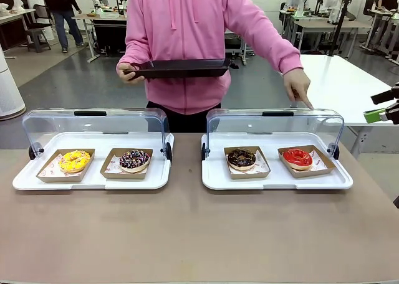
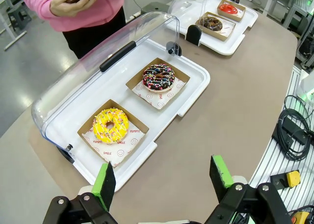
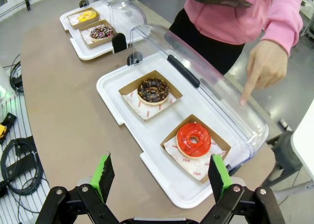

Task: Provide the desired donut to the person.
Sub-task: Pick up and lift the Paper togo box containing the Donut pointed at by the person.

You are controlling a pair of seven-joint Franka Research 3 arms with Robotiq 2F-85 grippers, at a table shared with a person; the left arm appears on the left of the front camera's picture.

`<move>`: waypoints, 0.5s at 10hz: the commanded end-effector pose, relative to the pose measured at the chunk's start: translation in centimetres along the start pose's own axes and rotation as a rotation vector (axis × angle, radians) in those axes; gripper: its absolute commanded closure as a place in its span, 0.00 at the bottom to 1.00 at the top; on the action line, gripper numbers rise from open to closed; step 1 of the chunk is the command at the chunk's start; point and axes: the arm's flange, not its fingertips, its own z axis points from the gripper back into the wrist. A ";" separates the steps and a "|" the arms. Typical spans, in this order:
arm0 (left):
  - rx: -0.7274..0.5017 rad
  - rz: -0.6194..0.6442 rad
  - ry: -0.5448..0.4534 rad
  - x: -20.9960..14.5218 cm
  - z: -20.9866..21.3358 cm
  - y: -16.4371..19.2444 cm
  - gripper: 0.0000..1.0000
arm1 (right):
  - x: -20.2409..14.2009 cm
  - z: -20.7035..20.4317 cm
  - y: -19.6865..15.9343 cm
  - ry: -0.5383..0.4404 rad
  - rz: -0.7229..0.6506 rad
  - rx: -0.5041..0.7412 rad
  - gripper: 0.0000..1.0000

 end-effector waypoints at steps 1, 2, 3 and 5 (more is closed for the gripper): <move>-0.005 0.007 -0.006 -0.1 0.0 0.1 0.00 | -0.1 0.1 -0.1 -0.003 0.003 0.004 0.00; -0.005 0.007 -0.006 -0.1 0.0 0.1 0.00 | -0.1 0.1 -0.1 -0.003 0.003 0.004 0.00; -0.005 0.007 -0.006 -0.1 0.0 0.1 0.00 | -0.1 0.1 -0.1 -0.003 0.003 0.004 0.00; -0.005 0.007 -0.006 -0.1 0.0 0.1 0.00 | -0.1 0.1 -0.1 -0.003 0.003 0.004 0.00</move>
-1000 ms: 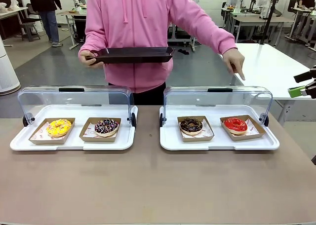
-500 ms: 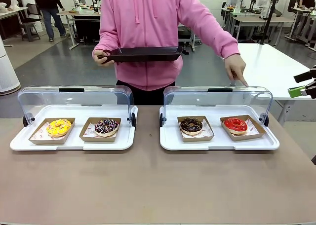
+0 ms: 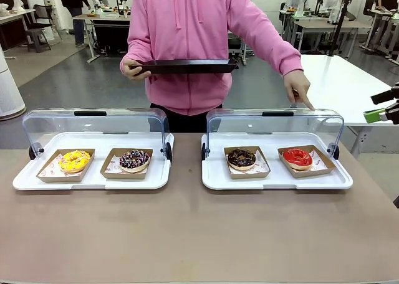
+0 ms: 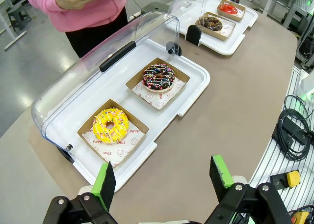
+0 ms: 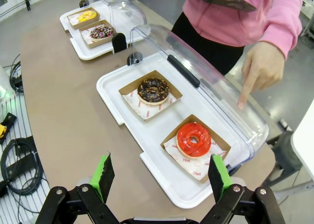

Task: Provide the desired donut to the person.
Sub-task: Pick up and lift the Paper togo box containing the Donut pointed at by the person.

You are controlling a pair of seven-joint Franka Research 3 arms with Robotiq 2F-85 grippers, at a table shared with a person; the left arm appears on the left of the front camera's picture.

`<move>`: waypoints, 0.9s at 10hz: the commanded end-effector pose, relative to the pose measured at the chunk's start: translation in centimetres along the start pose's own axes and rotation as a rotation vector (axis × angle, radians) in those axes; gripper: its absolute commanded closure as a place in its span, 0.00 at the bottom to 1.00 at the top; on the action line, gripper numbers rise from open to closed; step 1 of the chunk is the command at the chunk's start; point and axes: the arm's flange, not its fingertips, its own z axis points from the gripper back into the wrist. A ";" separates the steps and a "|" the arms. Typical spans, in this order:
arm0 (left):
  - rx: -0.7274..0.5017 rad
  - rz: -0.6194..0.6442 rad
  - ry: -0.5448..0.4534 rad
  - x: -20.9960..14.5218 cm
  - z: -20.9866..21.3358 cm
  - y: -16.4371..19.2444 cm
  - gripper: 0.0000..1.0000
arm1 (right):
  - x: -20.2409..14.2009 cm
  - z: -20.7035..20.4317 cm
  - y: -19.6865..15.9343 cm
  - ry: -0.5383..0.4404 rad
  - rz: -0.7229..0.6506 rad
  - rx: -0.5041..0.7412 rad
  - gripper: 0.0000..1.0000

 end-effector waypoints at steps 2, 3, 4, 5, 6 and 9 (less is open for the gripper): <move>-0.005 0.007 -0.006 -0.1 0.0 0.1 0.00 | 0.0 0.0 0.0 0.000 0.000 0.000 0.00; -0.005 0.007 -0.006 -0.1 0.0 0.1 0.00 | 2.9 -0.1 1.8 0.137 0.132 -0.063 0.00; -0.005 0.007 -0.006 -0.1 0.0 0.1 0.00 | 4.5 -0.3 3.4 0.250 0.263 -0.030 0.00; -0.005 0.007 -0.006 -0.1 0.0 0.1 0.00 | 6.4 -1.3 4.6 0.414 0.381 -0.006 0.00; -0.005 0.007 -0.006 -0.1 0.0 0.1 0.00 | 7.3 -3.4 5.2 0.501 0.432 0.010 0.00; -0.005 0.007 -0.006 -0.1 0.0 0.1 0.00 | 5.5 -12.7 4.8 0.736 0.620 0.132 0.00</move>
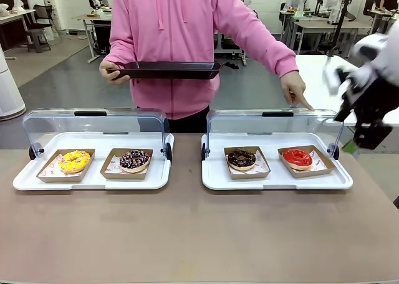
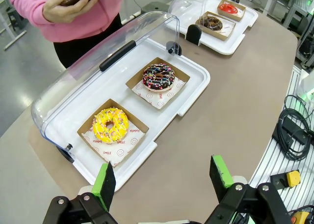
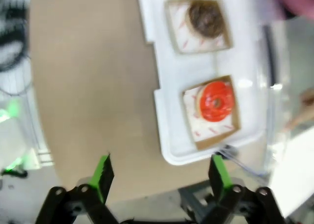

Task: Provide the desired donut to the person.
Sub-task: Pick up and lift the Paper togo box containing the Donut pointed at by the person.

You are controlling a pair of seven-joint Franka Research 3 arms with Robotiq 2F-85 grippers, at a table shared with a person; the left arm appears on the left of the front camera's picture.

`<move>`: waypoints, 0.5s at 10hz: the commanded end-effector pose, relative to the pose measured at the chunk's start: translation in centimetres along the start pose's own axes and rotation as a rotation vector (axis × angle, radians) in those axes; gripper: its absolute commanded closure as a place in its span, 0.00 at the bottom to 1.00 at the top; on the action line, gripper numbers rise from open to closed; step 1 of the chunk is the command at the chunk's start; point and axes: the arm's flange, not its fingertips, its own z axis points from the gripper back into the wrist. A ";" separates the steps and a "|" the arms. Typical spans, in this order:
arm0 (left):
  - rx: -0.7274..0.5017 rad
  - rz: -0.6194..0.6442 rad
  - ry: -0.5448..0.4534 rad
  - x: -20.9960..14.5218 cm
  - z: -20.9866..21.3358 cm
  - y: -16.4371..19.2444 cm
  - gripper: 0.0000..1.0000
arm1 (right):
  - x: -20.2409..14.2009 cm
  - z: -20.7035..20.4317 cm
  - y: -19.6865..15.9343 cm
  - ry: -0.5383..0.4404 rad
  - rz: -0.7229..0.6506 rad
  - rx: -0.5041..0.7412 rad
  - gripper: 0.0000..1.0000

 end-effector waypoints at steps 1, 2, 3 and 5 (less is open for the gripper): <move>-0.005 0.007 -0.008 0.0 0.0 0.1 0.00 | -0.5 -5.5 -1.9 0.077 0.145 0.041 0.00; -0.005 0.007 -0.008 0.0 0.0 0.1 0.00 | -0.7 -7.4 -2.2 0.008 0.183 0.051 0.00; -0.005 0.007 -0.008 0.0 0.0 0.1 0.00 | -1.3 -9.5 -2.0 -0.009 0.217 0.042 0.00; -0.005 0.007 -0.008 0.0 0.0 0.1 0.00 | -2.4 -11.8 -3.1 -0.013 0.232 0.073 0.00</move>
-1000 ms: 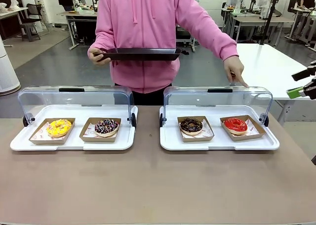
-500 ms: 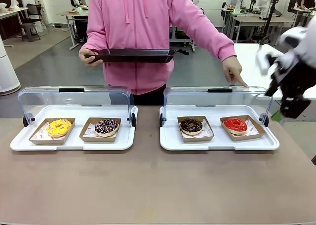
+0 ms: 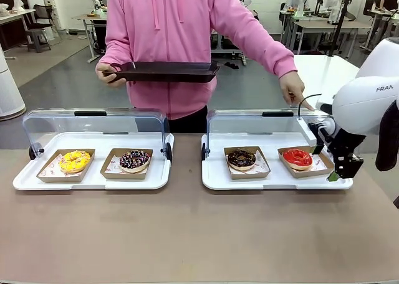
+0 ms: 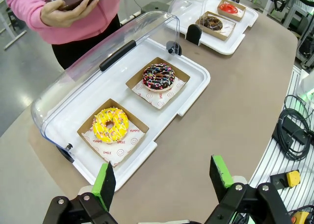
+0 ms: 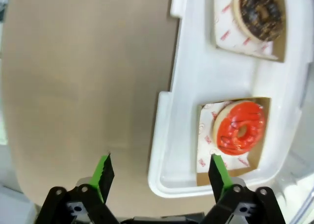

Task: Provide the desired donut to the person.
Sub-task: Pick up and lift the Paper togo box containing the Donut pointed at by the person.

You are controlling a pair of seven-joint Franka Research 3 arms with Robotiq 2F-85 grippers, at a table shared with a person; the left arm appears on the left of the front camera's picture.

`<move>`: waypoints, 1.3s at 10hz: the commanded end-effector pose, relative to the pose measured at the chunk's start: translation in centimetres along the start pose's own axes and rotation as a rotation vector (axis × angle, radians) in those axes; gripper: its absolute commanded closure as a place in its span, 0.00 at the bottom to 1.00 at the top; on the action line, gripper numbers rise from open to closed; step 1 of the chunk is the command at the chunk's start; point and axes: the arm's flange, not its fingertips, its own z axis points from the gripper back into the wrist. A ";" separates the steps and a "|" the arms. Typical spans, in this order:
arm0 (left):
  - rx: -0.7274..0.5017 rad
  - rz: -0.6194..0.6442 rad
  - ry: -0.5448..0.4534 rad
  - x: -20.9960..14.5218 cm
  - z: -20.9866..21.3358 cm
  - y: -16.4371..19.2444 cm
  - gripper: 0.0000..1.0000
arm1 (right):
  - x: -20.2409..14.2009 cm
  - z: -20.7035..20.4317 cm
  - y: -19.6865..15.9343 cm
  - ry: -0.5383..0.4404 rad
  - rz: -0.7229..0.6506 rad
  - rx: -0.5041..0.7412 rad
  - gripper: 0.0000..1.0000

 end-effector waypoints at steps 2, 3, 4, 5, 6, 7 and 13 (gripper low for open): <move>-0.004 0.006 -0.009 0.0 0.1 0.1 0.00 | 0.0 0.0 0.0 0.000 0.000 0.000 0.00; -0.004 0.006 -0.009 0.0 0.1 0.1 0.00 | 0.0 0.0 0.0 0.000 0.000 0.000 0.00; -0.004 0.006 -0.009 0.0 0.1 0.1 0.00 | 0.0 0.0 0.0 0.000 0.000 0.000 0.00; -0.004 0.006 -0.009 0.0 0.1 0.1 0.00 | 0.0 0.0 0.0 0.000 0.000 0.000 0.00; -0.004 0.006 -0.009 0.0 0.1 0.1 0.00 | -0.3 0.4 0.0 -0.005 0.025 -0.010 0.00; -0.004 0.006 -0.009 0.0 0.1 0.1 0.00 | -3.2 -0.1 -3.3 -0.081 0.038 0.066 0.00; -0.004 0.006 -0.009 0.0 0.1 0.1 0.00 | -5.1 -4.7 -5.7 -0.062 0.043 0.047 0.00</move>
